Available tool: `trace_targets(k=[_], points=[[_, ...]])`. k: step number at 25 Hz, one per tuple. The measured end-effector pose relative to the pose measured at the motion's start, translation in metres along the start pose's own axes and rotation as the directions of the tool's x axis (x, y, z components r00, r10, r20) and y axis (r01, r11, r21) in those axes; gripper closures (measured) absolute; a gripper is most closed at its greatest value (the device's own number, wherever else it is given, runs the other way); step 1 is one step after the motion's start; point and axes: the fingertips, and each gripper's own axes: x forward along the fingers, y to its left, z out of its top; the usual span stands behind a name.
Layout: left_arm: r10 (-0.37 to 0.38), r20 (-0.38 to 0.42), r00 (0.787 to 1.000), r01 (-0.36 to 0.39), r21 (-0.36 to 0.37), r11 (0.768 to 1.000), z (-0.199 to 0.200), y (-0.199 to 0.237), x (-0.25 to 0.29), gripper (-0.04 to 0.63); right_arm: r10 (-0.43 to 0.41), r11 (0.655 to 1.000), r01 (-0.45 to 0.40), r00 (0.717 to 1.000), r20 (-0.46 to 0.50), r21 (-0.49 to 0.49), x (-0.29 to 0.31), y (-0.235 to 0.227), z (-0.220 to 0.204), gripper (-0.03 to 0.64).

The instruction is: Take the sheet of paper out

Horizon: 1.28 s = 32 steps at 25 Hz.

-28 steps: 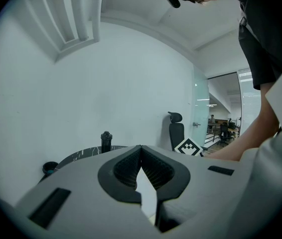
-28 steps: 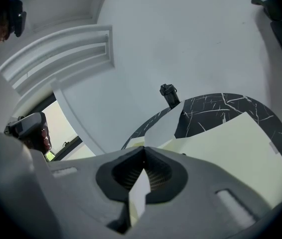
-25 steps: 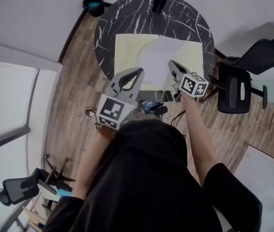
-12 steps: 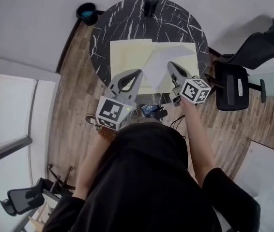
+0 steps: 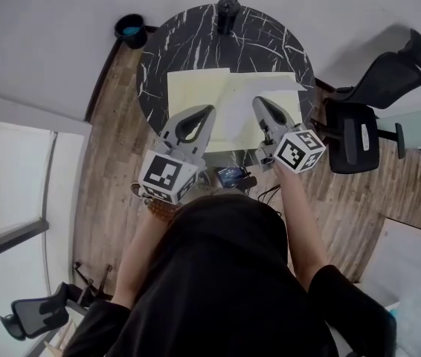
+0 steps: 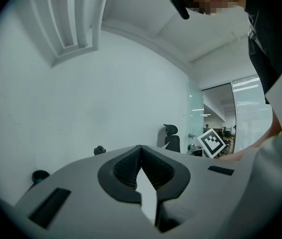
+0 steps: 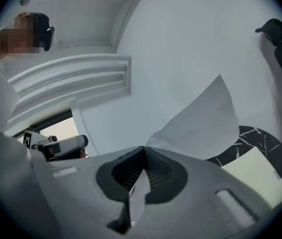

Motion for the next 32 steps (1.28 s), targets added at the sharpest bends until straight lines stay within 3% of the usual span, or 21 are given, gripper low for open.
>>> trace_targets(k=[8,19,26,32], points=[[0.011,0.028,1.0,-0.011,0.016,1.0,0.017,0.007,-0.006,0.601,0.057,0.993,-0.051,0.997,0.056,-0.105,0.003,0.042,0.029,0.621],[0.028,0.075,0.997,-0.031,0.037,0.999,0.038,0.006,-0.013,0.601,0.129,0.957,-0.096,0.986,0.105,-0.273,0.001,0.09,0.058,0.621],[0.058,0.123,0.991,-0.068,0.08,0.994,0.054,0.003,-0.018,0.601,0.133,0.905,-0.053,0.978,0.163,-0.421,-0.01,0.116,0.081,0.621],[0.076,0.099,0.992,-0.083,0.068,0.994,0.064,-0.003,-0.019,0.601,0.146,0.847,-0.017,0.968,0.203,-0.531,-0.018,0.14,0.1,0.621]])
